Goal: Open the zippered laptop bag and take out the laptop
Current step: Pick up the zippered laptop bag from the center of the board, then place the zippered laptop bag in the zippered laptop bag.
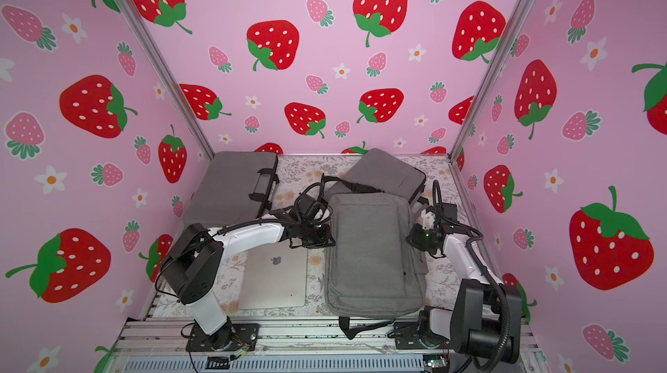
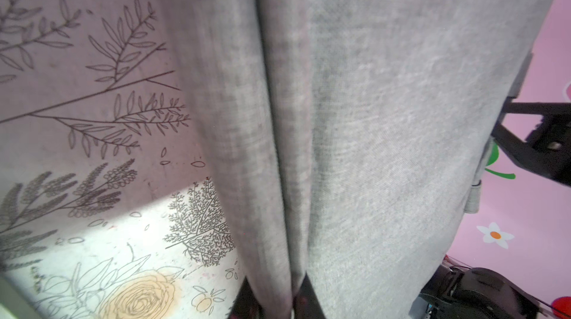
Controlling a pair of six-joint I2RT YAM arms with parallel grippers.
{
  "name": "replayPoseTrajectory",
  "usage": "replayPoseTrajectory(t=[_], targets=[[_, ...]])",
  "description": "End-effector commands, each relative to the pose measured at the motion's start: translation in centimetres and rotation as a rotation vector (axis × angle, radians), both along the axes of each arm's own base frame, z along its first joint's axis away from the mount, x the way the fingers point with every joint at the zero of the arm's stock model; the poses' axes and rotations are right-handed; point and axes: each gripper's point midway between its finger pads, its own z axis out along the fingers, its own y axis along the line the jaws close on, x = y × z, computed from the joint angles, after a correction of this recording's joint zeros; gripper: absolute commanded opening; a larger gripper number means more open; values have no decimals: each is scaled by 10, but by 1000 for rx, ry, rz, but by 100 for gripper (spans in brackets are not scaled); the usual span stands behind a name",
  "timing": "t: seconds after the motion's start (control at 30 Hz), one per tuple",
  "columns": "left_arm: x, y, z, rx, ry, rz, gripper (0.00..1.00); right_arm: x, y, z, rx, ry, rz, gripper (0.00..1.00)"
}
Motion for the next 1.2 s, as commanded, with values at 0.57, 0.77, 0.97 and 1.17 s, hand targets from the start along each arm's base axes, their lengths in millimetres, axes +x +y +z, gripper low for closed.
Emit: replayPoseTrajectory(t=[0.57, 0.77, 0.97, 1.17], targets=[[62, 3, 124, -98, -180, -118, 0, 5, 87, 138, 357, -216, 145, 0], [106, 24, 140, -92, -209, -67, 0, 23, 109, 148, 408, -225, 150, 0], [145, 37, 134, -55, -212, -35, 0, 42, 132, 166, 447, -255, 165, 0], [186, 49, 108, 6, -202, -4, 0, 53, 151, 164, 465, -239, 183, 0]])
